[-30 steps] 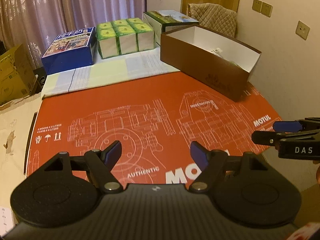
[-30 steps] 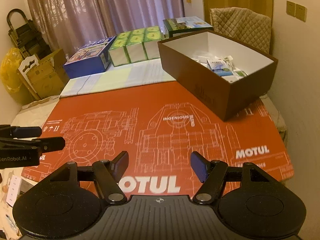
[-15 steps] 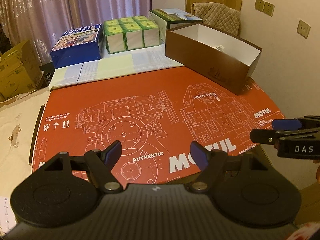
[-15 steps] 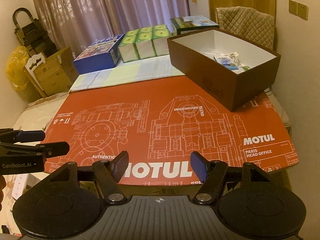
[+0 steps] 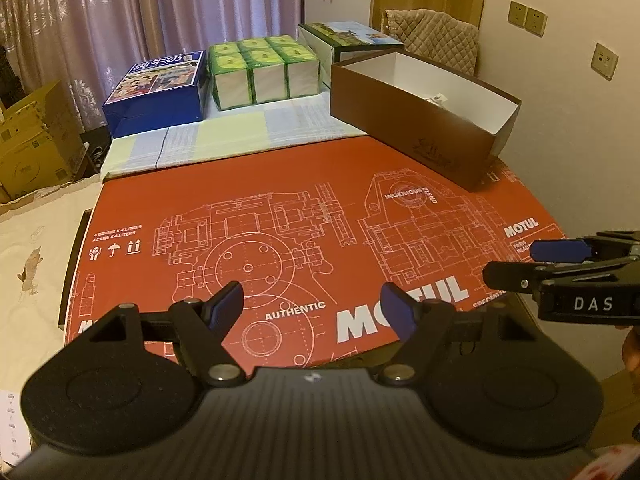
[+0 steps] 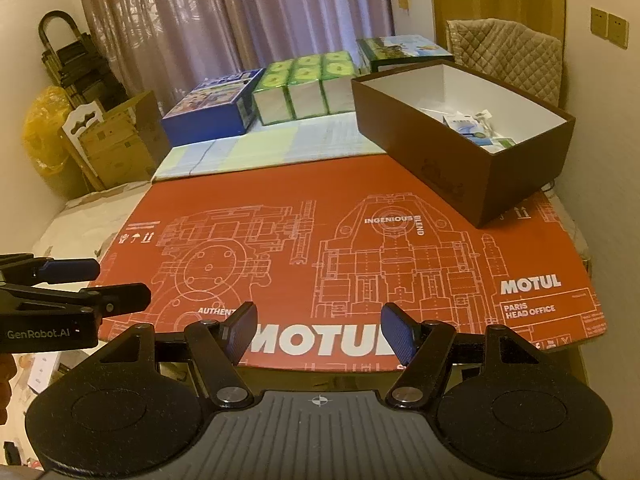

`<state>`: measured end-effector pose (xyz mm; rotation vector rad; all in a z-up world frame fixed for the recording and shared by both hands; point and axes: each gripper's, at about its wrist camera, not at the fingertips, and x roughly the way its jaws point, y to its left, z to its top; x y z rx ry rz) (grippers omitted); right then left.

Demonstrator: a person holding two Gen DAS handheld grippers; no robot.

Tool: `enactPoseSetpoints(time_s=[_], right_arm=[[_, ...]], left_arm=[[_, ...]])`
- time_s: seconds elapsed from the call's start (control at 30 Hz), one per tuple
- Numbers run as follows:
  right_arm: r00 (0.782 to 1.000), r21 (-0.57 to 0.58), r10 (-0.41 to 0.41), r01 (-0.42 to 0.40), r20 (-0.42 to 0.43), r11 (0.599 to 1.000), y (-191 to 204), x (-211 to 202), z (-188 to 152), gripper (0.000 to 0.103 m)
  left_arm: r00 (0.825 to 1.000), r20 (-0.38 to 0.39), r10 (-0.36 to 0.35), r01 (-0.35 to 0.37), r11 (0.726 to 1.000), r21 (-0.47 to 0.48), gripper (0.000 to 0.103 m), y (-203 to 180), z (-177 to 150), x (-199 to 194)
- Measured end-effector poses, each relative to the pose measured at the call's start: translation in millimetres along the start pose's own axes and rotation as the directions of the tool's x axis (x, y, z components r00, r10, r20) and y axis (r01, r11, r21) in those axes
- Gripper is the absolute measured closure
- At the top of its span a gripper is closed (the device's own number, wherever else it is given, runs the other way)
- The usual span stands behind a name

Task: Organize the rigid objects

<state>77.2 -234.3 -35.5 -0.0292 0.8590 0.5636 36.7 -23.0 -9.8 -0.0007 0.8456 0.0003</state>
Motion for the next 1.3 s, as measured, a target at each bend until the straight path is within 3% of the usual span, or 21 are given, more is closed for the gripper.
enactPoseSetpoints(time_s=[1.3], right_arm=[[1.000,-0.030,0.009,-0.009,-0.024,1.000,15,11,1,0.038]], left_arm=[[1.000,-0.002,-0.005,0.005,1.000,-0.011,0.031,7,-3,4]])
